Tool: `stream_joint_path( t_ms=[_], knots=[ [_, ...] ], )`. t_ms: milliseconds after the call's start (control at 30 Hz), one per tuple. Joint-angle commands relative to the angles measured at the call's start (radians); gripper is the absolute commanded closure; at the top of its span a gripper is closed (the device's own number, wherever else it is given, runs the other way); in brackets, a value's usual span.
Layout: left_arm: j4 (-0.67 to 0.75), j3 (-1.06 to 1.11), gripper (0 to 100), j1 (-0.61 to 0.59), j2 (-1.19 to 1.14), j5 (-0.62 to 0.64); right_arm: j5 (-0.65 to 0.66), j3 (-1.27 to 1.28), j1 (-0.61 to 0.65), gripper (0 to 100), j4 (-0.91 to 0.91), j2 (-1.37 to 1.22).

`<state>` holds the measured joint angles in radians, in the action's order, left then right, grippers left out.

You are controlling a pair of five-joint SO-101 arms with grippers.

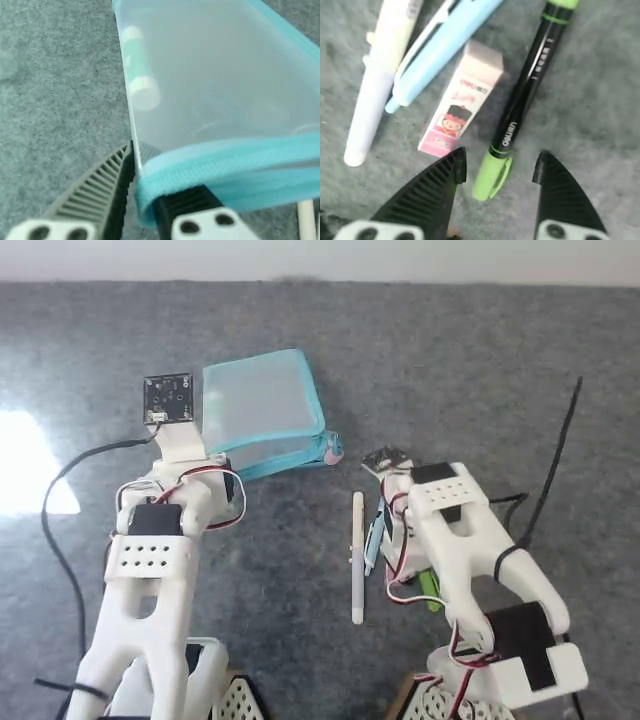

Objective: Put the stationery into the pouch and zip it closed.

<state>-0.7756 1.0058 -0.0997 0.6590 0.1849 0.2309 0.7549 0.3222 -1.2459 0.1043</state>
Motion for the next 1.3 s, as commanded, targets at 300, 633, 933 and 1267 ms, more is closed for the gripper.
stream_joint_path(
  t_ms=[300, 633, 933, 1267],
  knots=[
    [0.009, -0.001, 99, -0.005, 0.006, -0.003, -0.005, 0.066, 0.01, 94.9, 0.094, 0.047],
    [0.009, -0.001, 99, -0.005, 0.006, -0.003, 0.055, -0.034, -0.148, 99.1, 0.036, 0.059],
    [0.014, -0.001, 99, -0.003, 0.005, -0.003, 0.071, -0.433, -0.133, 99.1, -0.292, 0.156],
    [0.017, -0.001, 99, 0.003, -0.002, -0.003, 0.015, -0.681, 0.295, 99.1, -0.539, 0.332]
  ],
)
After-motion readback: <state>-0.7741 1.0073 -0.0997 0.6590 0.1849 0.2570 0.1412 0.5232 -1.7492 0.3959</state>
